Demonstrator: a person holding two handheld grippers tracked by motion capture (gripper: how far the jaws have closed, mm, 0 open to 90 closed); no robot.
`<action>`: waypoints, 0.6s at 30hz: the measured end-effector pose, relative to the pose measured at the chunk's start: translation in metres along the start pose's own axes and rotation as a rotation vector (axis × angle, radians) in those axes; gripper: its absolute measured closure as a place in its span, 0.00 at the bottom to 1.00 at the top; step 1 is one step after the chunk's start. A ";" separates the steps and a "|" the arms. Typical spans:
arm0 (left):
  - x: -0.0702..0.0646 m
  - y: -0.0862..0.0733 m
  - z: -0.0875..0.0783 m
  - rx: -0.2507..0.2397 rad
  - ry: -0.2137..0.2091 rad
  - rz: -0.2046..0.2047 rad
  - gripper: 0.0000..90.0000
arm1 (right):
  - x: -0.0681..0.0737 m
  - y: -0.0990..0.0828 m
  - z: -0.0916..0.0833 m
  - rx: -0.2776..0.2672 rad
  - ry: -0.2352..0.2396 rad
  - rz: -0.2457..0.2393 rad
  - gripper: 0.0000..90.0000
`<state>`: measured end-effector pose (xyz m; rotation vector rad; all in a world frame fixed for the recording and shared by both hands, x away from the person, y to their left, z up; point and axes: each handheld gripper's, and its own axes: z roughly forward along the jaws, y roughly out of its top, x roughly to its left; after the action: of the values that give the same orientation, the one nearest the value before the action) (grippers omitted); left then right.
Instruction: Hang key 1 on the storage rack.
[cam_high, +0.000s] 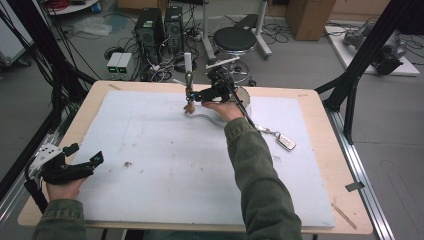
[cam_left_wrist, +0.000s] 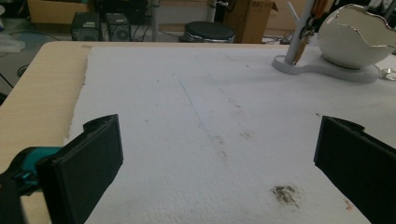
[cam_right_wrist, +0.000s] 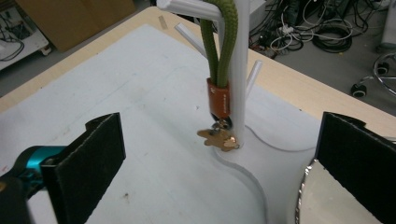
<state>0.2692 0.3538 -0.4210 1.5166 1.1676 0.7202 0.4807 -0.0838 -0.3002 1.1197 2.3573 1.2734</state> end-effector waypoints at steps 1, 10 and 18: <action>0.000 0.000 0.000 0.003 0.000 0.003 0.02 | -0.001 0.000 -0.003 -0.001 -0.003 -0.003 0.01; -0.001 0.000 0.000 0.001 0.001 0.005 0.02 | 0.001 0.000 -0.029 0.003 -0.026 -0.041 0.00; -0.002 0.000 0.000 0.006 -0.001 0.006 0.02 | 0.001 -0.001 -0.054 -0.009 -0.052 -0.040 0.01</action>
<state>0.2687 0.3524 -0.4209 1.5258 1.1652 0.7209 0.4513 -0.1167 -0.2692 1.0841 2.3221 1.2252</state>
